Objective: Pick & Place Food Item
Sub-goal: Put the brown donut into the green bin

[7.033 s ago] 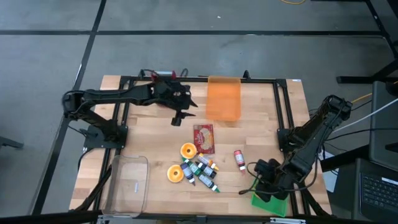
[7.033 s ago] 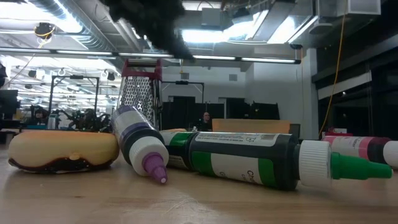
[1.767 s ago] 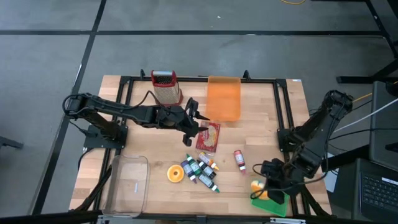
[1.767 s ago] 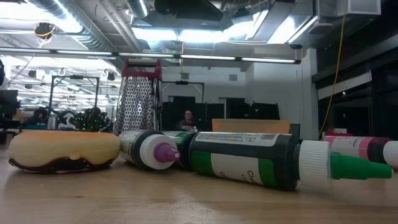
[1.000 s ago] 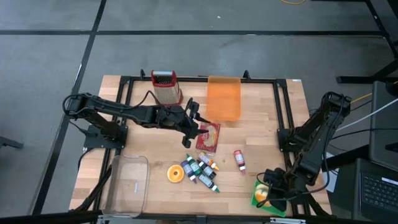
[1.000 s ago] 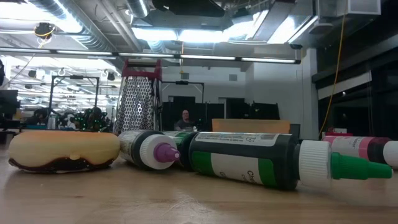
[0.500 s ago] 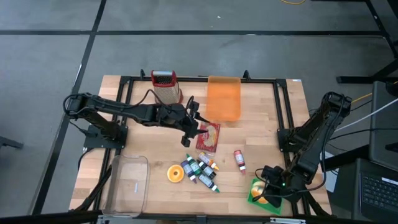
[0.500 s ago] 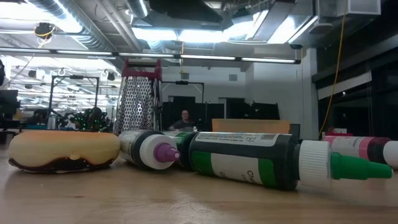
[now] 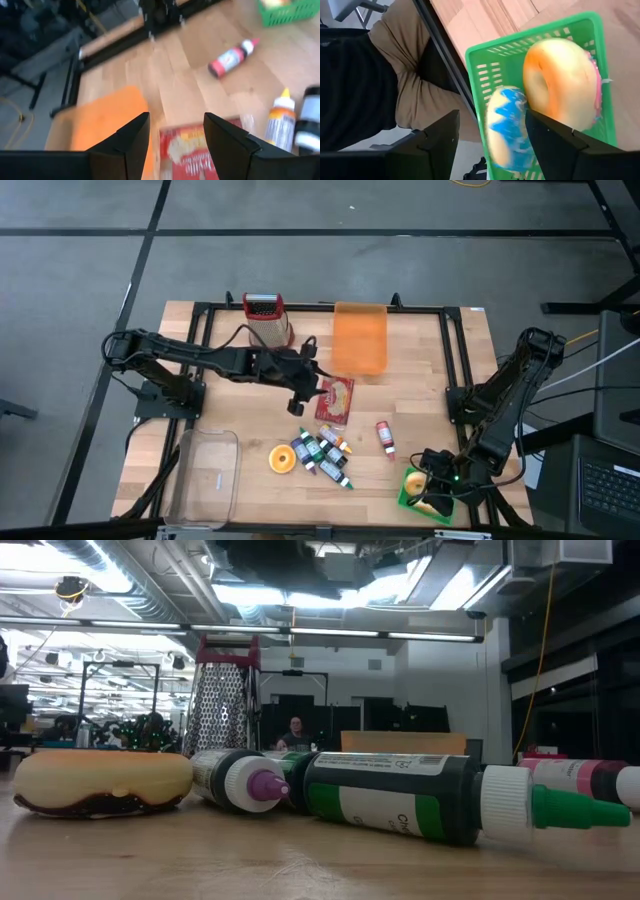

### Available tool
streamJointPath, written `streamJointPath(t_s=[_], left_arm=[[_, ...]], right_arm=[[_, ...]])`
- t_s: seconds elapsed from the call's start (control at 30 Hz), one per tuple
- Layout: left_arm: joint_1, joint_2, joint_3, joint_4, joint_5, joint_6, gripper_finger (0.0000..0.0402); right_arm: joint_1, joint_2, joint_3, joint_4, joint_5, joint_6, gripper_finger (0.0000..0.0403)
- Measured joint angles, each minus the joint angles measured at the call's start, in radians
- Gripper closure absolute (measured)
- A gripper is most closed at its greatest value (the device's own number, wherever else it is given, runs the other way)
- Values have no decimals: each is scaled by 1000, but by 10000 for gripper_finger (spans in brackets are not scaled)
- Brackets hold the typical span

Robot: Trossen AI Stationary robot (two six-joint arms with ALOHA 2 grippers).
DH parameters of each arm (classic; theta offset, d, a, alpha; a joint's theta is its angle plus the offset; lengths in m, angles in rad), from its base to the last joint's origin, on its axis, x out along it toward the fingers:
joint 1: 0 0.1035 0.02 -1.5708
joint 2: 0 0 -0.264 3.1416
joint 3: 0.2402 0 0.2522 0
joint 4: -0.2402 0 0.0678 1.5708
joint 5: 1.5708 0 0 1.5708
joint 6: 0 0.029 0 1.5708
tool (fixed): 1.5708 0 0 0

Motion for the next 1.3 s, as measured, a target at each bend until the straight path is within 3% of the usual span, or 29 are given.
streamJointPath(t_s=[0.23, 0.43, 0.57, 0.8, 1.0, 1.13, 1.3], left_arm=[[-5, 0, 0, -175, -48, -122, 221], [-44, 0, 0, -391, -166, -245, 217], [-81, 0, -10, -456, -32, -398, 217], [-203, 0, -131, -449, 55, -633, 217], [-267, 2, -232, -308, 94, -750, 217], [-271, 2, -260, -186, 183, -814, 217], [-277, 13, -280, -170, 226, -907, 217]], right_arm=[[0, 0, 0, -2, 78, -55, 172], [-1, 0, 0, -2, 205, -181, 172], [-14, 0, 0, -2, 260, -246, 172], [-70, 0, 0, -2, 283, -321, 172], [-111, 0, 0, 8, 288, -387, 172], [-124, 0, 0, 13, 291, -415, 172], [-127, 0, 0, 13, 290, -445, 172]])
